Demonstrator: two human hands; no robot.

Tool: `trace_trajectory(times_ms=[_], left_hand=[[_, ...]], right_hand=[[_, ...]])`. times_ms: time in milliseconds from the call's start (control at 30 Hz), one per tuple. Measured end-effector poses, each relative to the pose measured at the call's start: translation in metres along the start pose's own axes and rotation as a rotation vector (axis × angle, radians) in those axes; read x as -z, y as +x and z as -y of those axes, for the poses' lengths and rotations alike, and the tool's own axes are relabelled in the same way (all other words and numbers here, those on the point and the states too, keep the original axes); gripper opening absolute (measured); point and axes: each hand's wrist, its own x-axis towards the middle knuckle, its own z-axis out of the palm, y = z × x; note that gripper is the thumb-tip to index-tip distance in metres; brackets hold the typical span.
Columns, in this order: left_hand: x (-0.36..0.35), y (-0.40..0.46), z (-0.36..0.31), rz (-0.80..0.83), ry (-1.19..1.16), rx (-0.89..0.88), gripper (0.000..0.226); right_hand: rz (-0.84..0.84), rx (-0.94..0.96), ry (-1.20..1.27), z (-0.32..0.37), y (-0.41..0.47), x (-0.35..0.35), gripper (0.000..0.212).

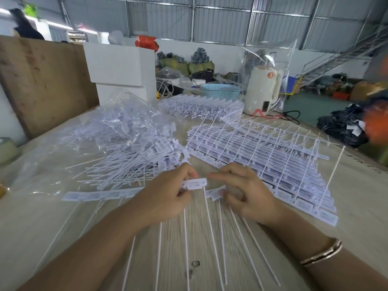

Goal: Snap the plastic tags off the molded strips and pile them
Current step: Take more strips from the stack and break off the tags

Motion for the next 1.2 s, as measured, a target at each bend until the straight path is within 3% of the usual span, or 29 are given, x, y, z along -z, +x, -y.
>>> trace_trajectory(times_ms=[133, 333, 467, 700, 833, 1067, 1200], left_hand=[[-0.008, 0.000, -0.006, -0.010, -0.039, -0.042, 0.024], [0.003, 0.003, 0.005, -0.049, 0.067, 0.016, 0.016], [0.007, 0.001, 0.012, -0.005, 0.064, 0.018, 0.016], [0.006, 0.002, 0.009, -0.019, -0.002, -0.032, 0.012], [0.003, 0.003, 0.006, -0.040, 0.054, -0.064, 0.019], [0.004, 0.004, 0.005, -0.004, -0.109, -0.089, 0.009], [0.011, 0.000, 0.013, 0.040, -0.098, -0.071, 0.013]], right_hand=[[-0.038, 0.142, -0.292, 0.008, 0.005, -0.010, 0.035], [-0.151, 0.151, -0.303, 0.005, 0.005, -0.002, 0.024], [-0.093, 0.122, -0.283, 0.006, 0.004, -0.001, 0.023], [0.008, -0.092, 0.086, 0.004, 0.003, -0.003, 0.024], [-0.061, -0.184, 0.297, 0.001, 0.004, -0.005, 0.029], [-0.091, -0.282, 0.452, 0.000, 0.005, 0.000, 0.023], [-0.357, -0.503, 0.688, -0.006, -0.002, 0.014, 0.029]])
